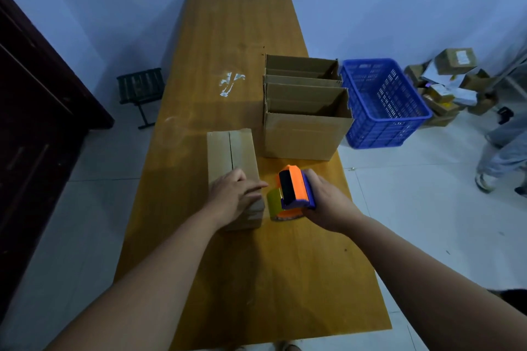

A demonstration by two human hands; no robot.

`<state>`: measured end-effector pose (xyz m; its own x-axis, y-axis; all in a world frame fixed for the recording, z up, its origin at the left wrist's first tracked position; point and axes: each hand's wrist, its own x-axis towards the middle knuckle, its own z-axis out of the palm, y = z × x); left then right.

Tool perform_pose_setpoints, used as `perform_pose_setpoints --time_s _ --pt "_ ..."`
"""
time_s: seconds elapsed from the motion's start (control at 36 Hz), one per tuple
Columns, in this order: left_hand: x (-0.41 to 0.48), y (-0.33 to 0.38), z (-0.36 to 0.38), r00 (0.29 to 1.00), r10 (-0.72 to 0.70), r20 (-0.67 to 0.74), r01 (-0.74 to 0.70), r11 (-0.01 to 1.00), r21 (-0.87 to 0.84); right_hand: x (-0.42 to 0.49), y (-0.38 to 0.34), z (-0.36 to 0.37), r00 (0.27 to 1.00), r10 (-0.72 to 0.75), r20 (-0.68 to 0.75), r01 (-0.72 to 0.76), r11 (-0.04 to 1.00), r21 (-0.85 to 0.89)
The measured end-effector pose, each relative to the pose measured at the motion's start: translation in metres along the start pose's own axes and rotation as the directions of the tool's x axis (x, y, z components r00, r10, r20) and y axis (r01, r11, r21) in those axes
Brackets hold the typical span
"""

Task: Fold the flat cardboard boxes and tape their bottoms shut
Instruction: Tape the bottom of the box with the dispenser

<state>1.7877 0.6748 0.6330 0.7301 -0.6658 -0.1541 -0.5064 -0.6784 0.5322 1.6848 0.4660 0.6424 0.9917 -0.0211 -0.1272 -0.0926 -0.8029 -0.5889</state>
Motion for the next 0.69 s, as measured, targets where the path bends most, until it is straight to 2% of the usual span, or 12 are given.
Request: perform_pose_setpoints --time_s 0.14,0.28,0.47,0.61,0.69 --pt "0.001 0.001 0.001 1.000 -0.003 0.004 0.003 0.999 0.042 0.003 0.003 0.007 1.000 0.024 -0.004 -0.024 0.998 -0.053" --pt "0.004 0.002 0.001 1.000 -0.005 0.009 0.004 0.996 0.085 0.003 0.023 0.014 0.997 0.069 0.042 -0.059 0.974 -0.220" --pt "0.005 0.002 0.001 0.999 -0.024 0.031 0.020 0.992 0.124 0.006 0.028 0.021 0.992 0.113 0.056 -0.077 0.894 -0.442" --pt "0.006 0.003 0.001 0.998 -0.040 0.038 0.035 0.991 0.133 0.007 0.024 0.016 0.997 0.060 0.043 -0.024 0.816 -0.578" --pt "0.005 0.002 0.001 0.998 -0.047 0.047 0.041 0.991 0.127 0.005 0.025 0.011 0.995 0.076 0.058 -0.033 0.847 -0.530"
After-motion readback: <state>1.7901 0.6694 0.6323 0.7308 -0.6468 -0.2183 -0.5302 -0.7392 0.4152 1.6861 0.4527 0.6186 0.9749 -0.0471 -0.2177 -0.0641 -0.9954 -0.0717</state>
